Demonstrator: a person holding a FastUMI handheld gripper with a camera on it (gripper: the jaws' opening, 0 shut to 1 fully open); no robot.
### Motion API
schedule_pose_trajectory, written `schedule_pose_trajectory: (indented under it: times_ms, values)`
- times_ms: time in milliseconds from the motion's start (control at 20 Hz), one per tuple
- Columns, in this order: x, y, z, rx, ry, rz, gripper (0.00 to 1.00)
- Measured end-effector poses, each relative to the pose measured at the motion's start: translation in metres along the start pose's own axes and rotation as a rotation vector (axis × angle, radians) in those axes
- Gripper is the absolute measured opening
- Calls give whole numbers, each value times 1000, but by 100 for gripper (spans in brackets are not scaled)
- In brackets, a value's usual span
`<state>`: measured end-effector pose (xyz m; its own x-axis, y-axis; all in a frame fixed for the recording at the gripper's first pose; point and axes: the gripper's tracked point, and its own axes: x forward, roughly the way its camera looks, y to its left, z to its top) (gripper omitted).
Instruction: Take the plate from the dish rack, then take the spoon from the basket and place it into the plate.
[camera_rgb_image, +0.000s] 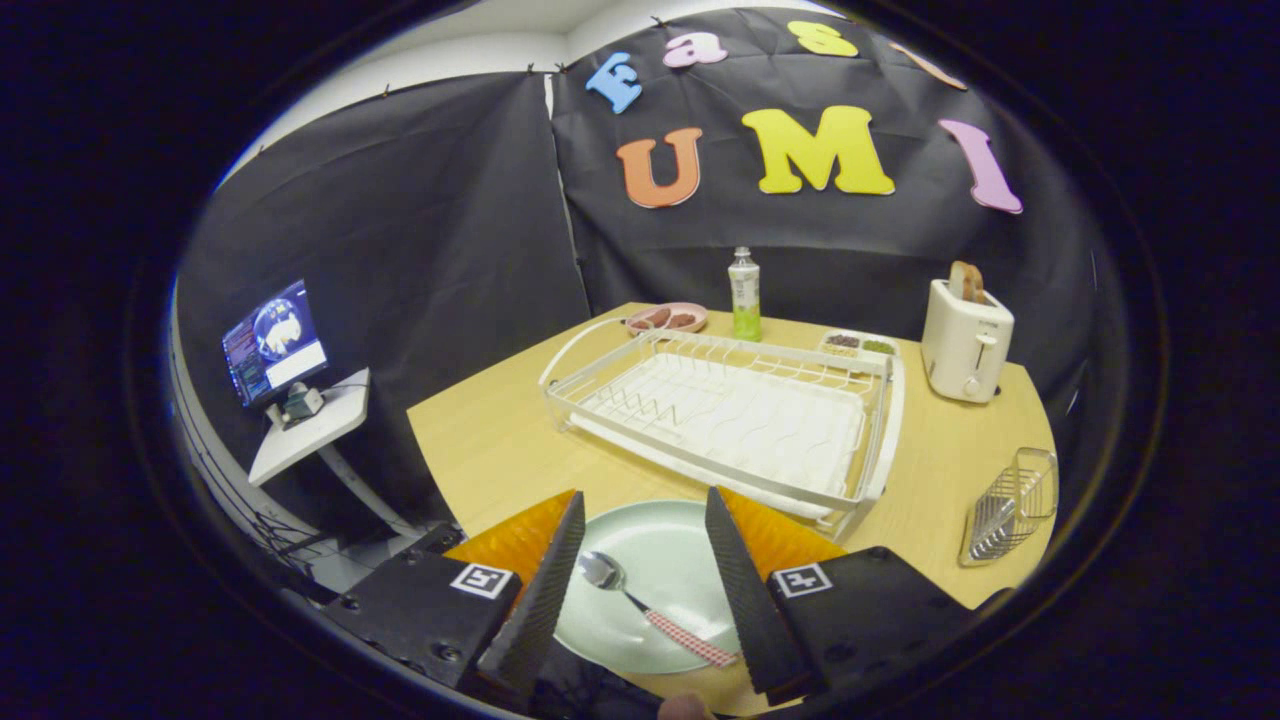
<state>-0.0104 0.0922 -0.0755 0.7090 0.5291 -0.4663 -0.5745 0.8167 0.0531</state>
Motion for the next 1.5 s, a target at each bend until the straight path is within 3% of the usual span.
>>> schedule_pose_trajectory:
  times_ms: [150,450,750,1500]
  values:
    - [-16,-9,14,-21,-77,-96,97]
    - [-64,-22,33,31,-276,-321,97]
    - [-121,-22,26,102,-427,-461,97]
    - [-184,-12,-9,135,-507,-628,98]
